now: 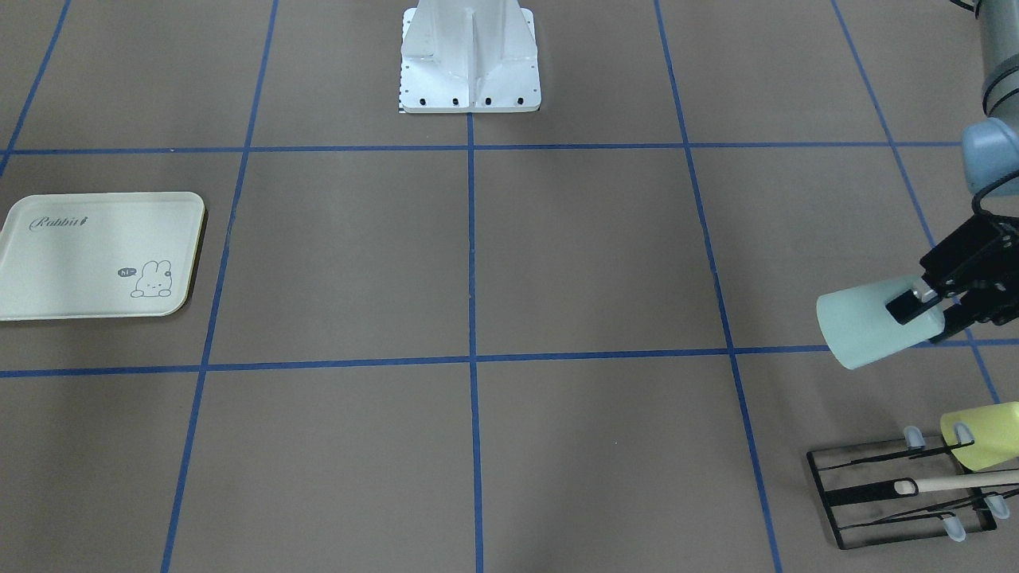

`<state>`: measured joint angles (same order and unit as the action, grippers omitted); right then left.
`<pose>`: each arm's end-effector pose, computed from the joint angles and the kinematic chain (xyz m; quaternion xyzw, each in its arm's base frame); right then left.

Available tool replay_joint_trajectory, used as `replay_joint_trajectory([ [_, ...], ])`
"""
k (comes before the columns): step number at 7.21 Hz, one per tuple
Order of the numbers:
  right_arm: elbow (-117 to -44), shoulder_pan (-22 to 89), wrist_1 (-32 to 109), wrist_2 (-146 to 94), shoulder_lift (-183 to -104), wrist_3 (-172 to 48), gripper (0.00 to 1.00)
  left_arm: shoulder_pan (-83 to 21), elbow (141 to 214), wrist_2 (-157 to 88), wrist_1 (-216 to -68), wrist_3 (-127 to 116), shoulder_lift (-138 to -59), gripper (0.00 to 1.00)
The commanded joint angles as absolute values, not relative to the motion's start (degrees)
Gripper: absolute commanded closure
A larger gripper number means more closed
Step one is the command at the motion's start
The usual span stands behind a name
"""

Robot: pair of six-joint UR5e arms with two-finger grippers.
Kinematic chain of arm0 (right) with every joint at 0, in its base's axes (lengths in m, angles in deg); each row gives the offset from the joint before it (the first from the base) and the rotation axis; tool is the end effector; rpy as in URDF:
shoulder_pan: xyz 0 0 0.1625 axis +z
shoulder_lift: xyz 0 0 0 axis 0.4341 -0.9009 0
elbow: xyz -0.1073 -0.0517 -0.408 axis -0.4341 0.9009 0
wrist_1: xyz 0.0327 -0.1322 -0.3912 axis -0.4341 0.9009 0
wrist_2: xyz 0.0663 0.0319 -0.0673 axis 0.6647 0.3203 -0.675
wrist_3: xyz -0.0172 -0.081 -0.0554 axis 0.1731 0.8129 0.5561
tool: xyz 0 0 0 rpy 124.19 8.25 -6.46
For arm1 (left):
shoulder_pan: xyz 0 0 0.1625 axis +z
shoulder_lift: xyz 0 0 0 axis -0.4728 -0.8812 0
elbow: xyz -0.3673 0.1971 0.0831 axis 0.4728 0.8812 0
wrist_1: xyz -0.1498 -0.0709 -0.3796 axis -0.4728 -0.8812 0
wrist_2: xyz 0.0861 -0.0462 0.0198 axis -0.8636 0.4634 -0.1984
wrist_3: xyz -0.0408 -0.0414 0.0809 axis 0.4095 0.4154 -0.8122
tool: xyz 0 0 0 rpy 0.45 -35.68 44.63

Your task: Left arm grabs green cup and hands to right arm on tray

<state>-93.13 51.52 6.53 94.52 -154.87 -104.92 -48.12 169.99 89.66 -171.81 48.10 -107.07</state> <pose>-0.0615 -0.5131 0.3496 0.1931 -0.5978 0.0556 0.7761 0.1023 -0.6369 0.3071 0.1770 0.6382 -0.0595 0.7469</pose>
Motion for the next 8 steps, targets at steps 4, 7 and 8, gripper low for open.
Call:
replay_joint_trajectory([
  [4, -94.33, 32.76, -16.96, 73.92, -149.49, -135.24, 0.01, -37.57, 184.44, 83.73, -174.35, 73.3, -107.2, 0.78],
  [7, -95.3, 25.53, -29.8, 66.15, -149.14, -143.88, 0.0, -31.29, 189.66, 77.9, -177.22, 87.89, -108.95, 0.76],
  [8, -95.39, 24.21, -33.15, 65.7, -148.79, -144.15, 0.0, -29.37, 189.57, 76.06, -180.12, 92.2, -109.56, 0.76],
])
